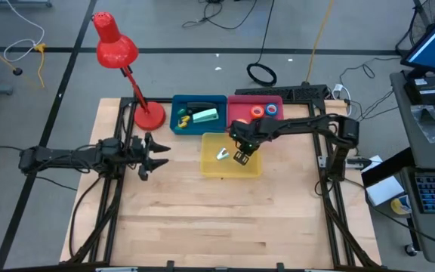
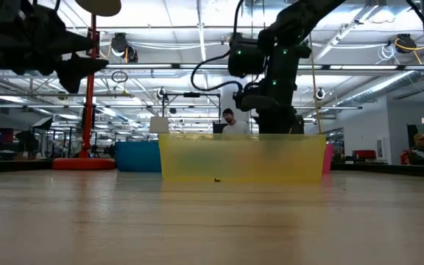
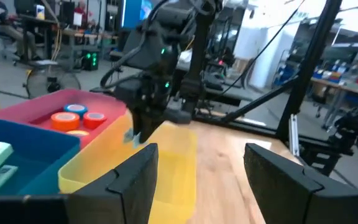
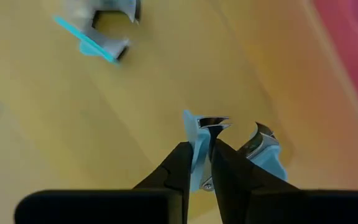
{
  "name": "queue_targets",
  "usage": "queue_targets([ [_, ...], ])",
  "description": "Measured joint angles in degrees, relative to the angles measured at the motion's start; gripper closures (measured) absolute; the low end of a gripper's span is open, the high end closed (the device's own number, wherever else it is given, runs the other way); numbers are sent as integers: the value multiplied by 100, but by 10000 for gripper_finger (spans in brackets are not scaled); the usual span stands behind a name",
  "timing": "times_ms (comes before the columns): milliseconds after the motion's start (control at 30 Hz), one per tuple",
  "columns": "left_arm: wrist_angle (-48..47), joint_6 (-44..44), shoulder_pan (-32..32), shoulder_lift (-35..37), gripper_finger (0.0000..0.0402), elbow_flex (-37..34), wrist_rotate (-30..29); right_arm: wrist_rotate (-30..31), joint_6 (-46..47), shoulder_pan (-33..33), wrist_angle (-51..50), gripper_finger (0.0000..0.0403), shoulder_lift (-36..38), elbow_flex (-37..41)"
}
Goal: Pick and place Stapler, Stapler remover, tape
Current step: Put the light blue staple remover into the yellow bin, then return to Home Position
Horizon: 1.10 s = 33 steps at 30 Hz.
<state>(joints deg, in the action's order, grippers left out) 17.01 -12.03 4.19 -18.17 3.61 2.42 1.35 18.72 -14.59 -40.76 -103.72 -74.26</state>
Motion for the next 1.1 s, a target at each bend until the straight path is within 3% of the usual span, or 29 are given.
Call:
queue_targets([
  [100, 309, -155, -50, 34, 163, -280, -5, -12, -53, 0, -35, 357, -129, 0],
  [433, 151, -166, -93, 19, 163, -275, -88, -372, -380, -2, 275, 348, -103, 0],
  [767, 119, -134, -93, 19, 163, -275, -93, -469, -402, 0, 272, 285, -68, 2],
  [933, 119, -116, -93, 19, 163, -275, -6, -478, -315, 38, 171, 277, 371, 7],
  [1100, 121, -116, -93, 19, 163, -271, 21, -442, -417, 214, 35, 291, 1262, 65],
])
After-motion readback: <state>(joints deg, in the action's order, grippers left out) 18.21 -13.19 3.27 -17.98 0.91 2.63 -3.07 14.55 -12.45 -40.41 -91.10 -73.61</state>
